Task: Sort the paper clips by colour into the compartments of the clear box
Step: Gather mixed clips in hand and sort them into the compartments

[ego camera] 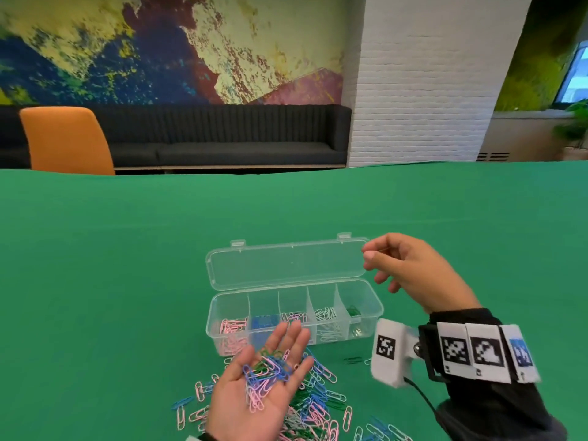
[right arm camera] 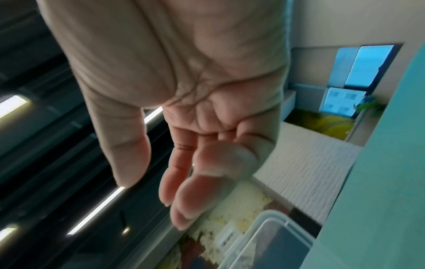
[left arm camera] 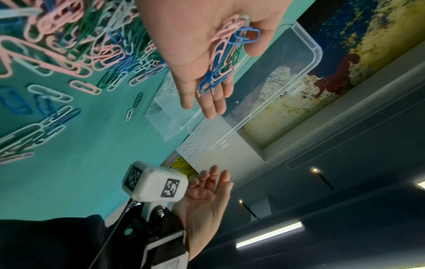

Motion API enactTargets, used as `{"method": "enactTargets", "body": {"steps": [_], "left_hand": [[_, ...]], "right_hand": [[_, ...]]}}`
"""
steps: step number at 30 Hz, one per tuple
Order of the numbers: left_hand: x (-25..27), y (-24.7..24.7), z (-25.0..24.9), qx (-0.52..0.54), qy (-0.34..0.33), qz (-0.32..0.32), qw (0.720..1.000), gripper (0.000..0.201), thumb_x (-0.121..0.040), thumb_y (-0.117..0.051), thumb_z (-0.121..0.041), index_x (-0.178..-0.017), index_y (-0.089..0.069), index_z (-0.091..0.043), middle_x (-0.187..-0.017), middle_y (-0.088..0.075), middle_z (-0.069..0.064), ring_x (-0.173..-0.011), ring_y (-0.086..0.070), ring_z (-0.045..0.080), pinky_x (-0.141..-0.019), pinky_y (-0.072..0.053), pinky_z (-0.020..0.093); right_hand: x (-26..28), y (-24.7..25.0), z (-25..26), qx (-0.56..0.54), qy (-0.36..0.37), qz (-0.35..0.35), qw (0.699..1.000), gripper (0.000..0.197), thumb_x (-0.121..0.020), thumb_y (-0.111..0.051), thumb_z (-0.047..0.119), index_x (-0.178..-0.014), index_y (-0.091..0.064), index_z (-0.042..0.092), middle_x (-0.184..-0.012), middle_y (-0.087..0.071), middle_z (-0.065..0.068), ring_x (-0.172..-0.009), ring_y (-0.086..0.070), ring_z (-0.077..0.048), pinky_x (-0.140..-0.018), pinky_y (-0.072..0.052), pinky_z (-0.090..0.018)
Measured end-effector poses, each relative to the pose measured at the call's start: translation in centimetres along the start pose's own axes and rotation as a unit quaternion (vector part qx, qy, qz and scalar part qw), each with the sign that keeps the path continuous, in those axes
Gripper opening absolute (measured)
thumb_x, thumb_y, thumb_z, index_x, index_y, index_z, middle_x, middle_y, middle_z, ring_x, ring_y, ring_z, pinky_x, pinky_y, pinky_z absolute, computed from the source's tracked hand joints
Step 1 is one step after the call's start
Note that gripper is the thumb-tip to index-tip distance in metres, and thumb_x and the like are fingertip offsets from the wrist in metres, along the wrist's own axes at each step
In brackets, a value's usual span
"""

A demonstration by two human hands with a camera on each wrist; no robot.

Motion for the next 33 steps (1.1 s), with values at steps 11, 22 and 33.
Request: {"method": "enactTargets", "body": {"steps": [11,22,33], "left_hand": [[1.2,-1.5,3.7,0.221,0.141,-0.144,0.954,0.055,-0.091,-0.035,-0.029,-0.119,-0.056,0.014,-0.125,-0.053,0.034,-0.109,-0.056,0.039,-0.104,-0.034,0.047],[1.2,-1.0,2.5,0.222,0.127,-0.147,0.956,0.049,-0.081,-0.044,-0.031,-0.061,-0.066,0.008,-0.078,-0.062,0.027,-0.061,-0.064,0.033,-0.061,-0.055,0.040],[1.0,0.0,2.9,0.230,0.113,-0.118,0.959,0.057,-0.088,-0.037,-0.036,-0.084,-0.065,0.013,-0.085,-0.061,0.026,-0.073,-0.063,0.034,-0.072,-0.047,0.035]], "right_hand": [[5.4,-10.1,-0.3,0.102,0.037,0.303,0.947,0.010,-0.082,-0.066,0.012,-0.088,-0.066,0.020,-0.084,-0.072,-0.003,-0.074,-0.069,-0.014,-0.072,-0.055,-0.026],[6.9,-14.0,0.5,0.253,0.182,0.231,0.922,0.019,-0.080,-0.062,0.027,-0.098,-0.057,0.031,-0.062,-0.045,0.007,-0.065,-0.043,-0.005,-0.065,-0.035,-0.021],[6.1,-13.8,-0.7,0.206,0.120,0.280,0.930,0.021,-0.077,-0.066,0.019,-0.075,-0.049,0.030,-0.055,-0.049,0.012,-0.054,-0.045,-0.003,-0.055,-0.034,-0.016]]}}
Point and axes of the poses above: each hand's wrist, its own x-axis away from the middle knuckle, its own y-axis out of the back of the hand, z = x × y, the point moved 6 cm from there along -x, towards the middle knuckle
